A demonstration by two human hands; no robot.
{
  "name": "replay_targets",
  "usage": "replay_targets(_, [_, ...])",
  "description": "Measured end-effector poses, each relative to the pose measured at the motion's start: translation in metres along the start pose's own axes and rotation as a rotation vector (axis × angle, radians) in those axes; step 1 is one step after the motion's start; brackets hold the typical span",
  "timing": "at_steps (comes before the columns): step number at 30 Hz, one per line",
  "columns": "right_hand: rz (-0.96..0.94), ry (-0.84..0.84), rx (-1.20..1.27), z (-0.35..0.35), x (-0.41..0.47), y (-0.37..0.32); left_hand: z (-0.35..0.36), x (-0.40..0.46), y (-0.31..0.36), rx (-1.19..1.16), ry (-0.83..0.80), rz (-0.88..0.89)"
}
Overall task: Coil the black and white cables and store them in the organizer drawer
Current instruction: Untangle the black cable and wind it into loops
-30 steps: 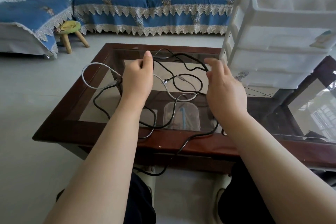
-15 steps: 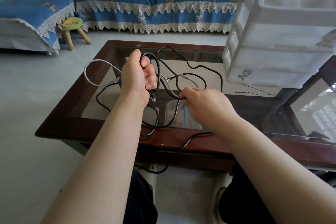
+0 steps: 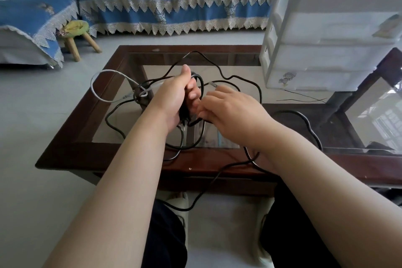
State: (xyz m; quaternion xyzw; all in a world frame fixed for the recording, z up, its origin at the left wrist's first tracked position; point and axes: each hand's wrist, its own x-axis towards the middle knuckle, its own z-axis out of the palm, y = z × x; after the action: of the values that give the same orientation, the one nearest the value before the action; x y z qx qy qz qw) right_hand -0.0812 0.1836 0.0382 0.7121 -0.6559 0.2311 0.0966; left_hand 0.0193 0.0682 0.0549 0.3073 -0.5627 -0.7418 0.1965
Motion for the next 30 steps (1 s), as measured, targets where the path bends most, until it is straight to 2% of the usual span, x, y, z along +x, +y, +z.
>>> replay_targets(4, [0.115,-0.008,0.184,-0.005,-0.001,-0.001,0.000,-0.001,0.004,-0.037,-0.044,-0.044])
replay_targets(9, [0.142,-0.021,0.248,-0.010,-0.001,-0.004,0.004,-0.005,0.003,0.133,-0.070,-0.067])
replay_targets(11, [0.147,-0.006,0.218,-0.010,-0.001,-0.005,0.008,-0.008,0.002,0.195,-0.114,-0.073])
replay_targets(14, [0.174,0.101,0.084,-0.010,-0.001,-0.003,0.017,-0.013,-0.001,0.279,-0.198,-0.115])
replay_targets(16, [0.259,0.129,0.003,-0.014,0.001,0.002,0.019,-0.014,-0.004,0.234,-0.286,-0.192])
replay_targets(19, [0.385,0.086,-0.038,-0.019,0.002,0.011,0.015,-0.012,-0.008,0.151,-0.366,-0.269])
replay_targets(25, [0.436,0.018,0.411,-0.025,0.000,0.028,0.016,-0.011,-0.007,0.138,-0.410,-0.328])
replay_targets(30, [0.446,0.033,0.398,-0.024,-0.001,0.033,0.018,-0.012,-0.006,0.062,-0.445,-0.335])
